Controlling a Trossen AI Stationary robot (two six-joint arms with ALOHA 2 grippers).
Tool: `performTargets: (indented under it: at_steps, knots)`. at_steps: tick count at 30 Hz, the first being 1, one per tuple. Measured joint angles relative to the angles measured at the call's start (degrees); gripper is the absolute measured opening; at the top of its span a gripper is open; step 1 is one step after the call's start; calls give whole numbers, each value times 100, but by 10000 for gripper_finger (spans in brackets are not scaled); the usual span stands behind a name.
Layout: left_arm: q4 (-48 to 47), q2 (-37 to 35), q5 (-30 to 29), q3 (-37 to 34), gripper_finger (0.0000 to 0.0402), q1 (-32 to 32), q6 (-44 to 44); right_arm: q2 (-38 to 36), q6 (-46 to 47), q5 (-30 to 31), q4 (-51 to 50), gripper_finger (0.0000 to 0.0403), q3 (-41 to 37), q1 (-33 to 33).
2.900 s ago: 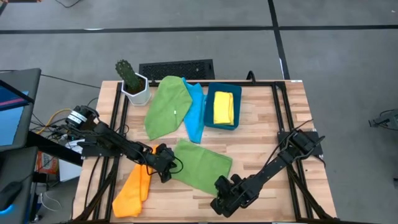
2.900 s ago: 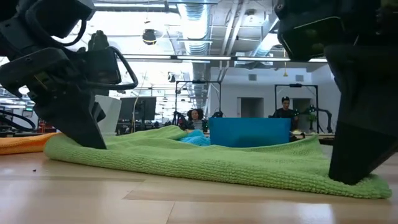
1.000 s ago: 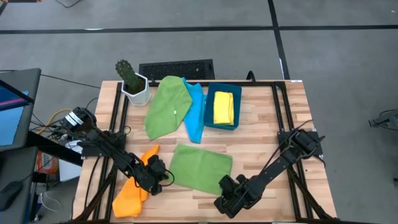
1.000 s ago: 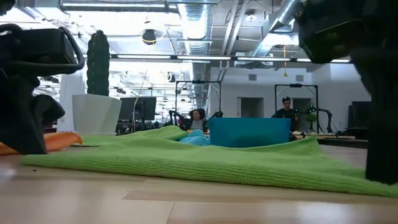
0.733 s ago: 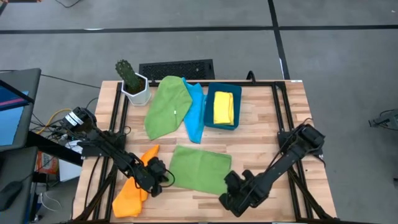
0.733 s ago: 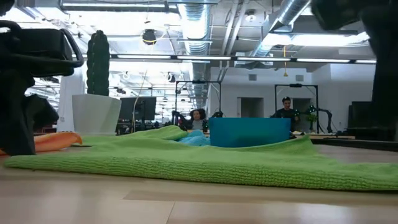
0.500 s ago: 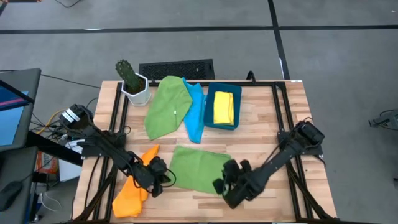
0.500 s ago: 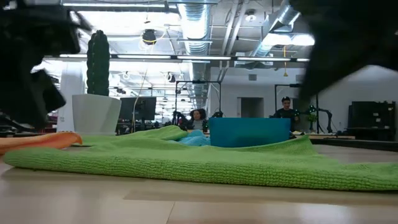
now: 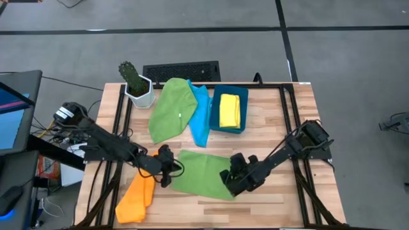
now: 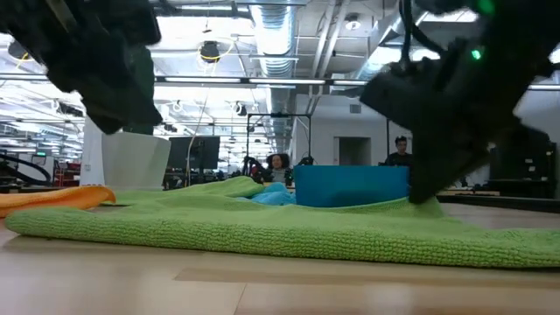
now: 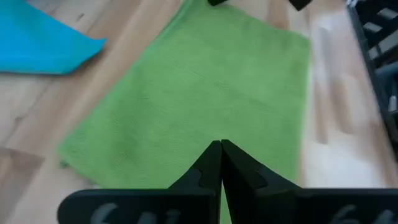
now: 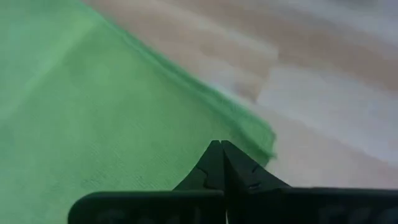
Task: Fold microfiber towels
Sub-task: Fold the right green towel
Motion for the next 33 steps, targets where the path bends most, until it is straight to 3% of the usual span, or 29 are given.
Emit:
performTargets:
  at_steps: [5,15,23,29,33]
  knots:
    - [125,138,89,-156,0,471,493,-28,-7,-138,677,23,-405,-103]
    - [499,963,143,-145,0,1216,1257,-22,-82,-190,706,16,-420,-93]
    - [835,1788,173,-123,0,1530,1150,-12,-188,-246,598,14,-422,-52]
    - [877,1750,235,-126,0,1532,1091,-280,-151,-377,43,20,-455,124]
    - [793,1640,295,-138,0,1531,1012,-670,-149,-105,-371,25,-455,150]
